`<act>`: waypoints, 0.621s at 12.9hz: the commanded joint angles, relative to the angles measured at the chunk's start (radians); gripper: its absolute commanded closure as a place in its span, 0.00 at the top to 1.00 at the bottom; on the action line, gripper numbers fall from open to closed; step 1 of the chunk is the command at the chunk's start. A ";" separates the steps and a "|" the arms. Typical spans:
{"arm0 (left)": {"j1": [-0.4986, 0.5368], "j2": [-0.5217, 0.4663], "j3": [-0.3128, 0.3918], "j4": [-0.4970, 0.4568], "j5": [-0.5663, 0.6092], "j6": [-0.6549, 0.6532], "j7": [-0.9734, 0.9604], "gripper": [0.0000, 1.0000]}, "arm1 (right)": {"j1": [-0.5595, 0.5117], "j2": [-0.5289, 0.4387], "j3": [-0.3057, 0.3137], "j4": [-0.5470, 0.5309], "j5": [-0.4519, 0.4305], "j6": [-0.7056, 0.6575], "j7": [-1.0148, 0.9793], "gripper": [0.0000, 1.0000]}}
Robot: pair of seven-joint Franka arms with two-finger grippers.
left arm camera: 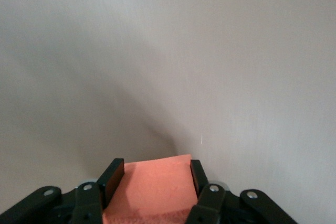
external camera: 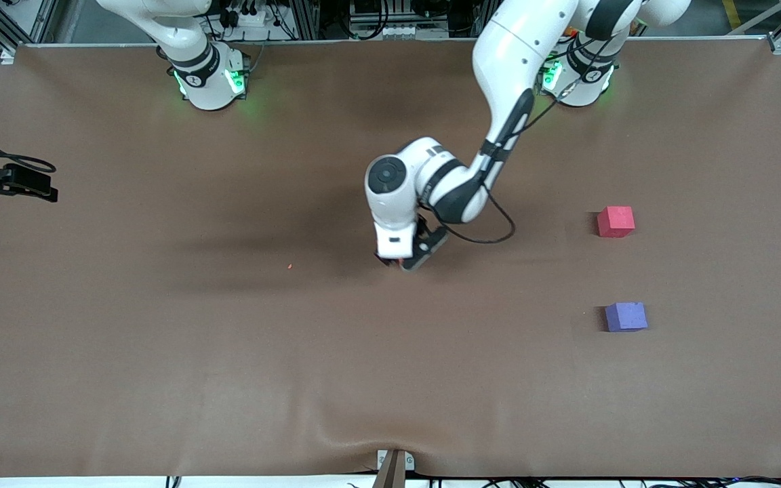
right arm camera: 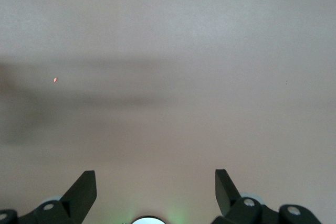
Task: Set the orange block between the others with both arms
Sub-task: 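Open the right gripper and withdraw it while the left gripper lifts the cube, then carry the orange cube with the left gripper toward the pink and purple cubes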
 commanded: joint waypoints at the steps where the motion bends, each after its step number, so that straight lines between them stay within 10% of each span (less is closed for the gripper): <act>1: 0.100 -0.041 0.003 -0.013 0.025 -0.036 0.090 0.00 | -0.015 0.001 0.018 0.007 -0.002 -0.012 0.015 1.00; 8: 0.370 -0.142 0.000 -0.144 0.027 -0.039 0.362 0.00 | -0.010 0.005 0.020 0.009 -0.004 -0.012 0.015 1.00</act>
